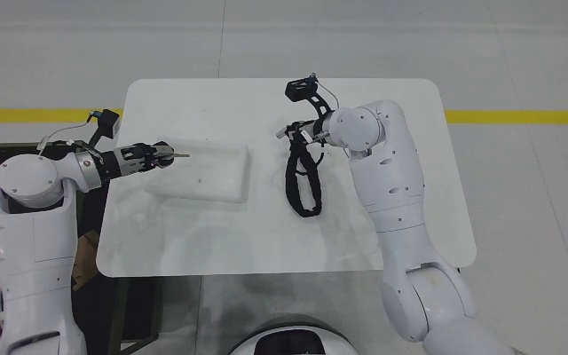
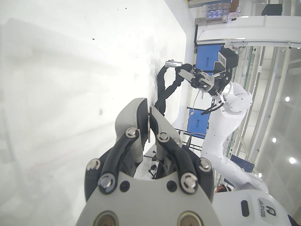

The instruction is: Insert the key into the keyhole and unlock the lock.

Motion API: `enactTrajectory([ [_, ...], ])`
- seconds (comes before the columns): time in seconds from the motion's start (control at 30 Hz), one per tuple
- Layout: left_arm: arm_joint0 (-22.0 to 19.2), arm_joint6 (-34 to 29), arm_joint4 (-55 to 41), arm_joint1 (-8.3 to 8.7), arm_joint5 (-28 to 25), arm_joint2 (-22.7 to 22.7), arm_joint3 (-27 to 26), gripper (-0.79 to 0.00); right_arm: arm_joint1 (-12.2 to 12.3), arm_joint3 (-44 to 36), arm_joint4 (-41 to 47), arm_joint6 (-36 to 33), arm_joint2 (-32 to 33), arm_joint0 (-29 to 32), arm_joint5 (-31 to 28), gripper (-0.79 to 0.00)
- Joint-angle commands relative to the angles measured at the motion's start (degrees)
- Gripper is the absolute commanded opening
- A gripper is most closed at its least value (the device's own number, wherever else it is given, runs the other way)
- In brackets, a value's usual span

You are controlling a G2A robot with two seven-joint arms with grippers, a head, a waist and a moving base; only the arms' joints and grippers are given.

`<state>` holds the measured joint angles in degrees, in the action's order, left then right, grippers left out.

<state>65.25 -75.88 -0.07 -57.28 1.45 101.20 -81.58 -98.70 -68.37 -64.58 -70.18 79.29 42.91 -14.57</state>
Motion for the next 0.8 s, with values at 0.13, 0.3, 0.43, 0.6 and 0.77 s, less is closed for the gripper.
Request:
enactTrajectory([
  [0.13, 0.00, 0.00, 0.00, 0.00, 0.00, 0.00, 0.00, -0.785, 0.59, -12.78, 14.70, 1.93, 6.20, 10.47, 5.33, -0.785],
  [0.3, 0.00, 0.00, 0.00, 0.00, 0.00, 0.00, 0.00, -0.785, 1.12, -11.61, 33.83, -0.17, 10.98, 11.93, 8.43, -0.785],
  [0.43, 0.00, 0.00, 0.00, 0.00, 0.00, 0.00, 0.00, -0.785, 1.53, -8.14, 47.55, -1.33, 12.86, 12.24, 10.80, -0.785],
  [0.6, 0.00, 0.00, 0.00, 0.00, 0.00, 0.00, 0.00, -0.785, 1.53, -8.14, 47.55, -1.33, 12.86, 12.24, 10.80, -0.785],
  [0.77, 0.88, 0.53, -0.35, -0.03, -0.11, 0.15, -0.31, -0.785, 1.54, -11.38, 49.34, -0.55, 12.14, 16.60, 10.09, -0.785],
])
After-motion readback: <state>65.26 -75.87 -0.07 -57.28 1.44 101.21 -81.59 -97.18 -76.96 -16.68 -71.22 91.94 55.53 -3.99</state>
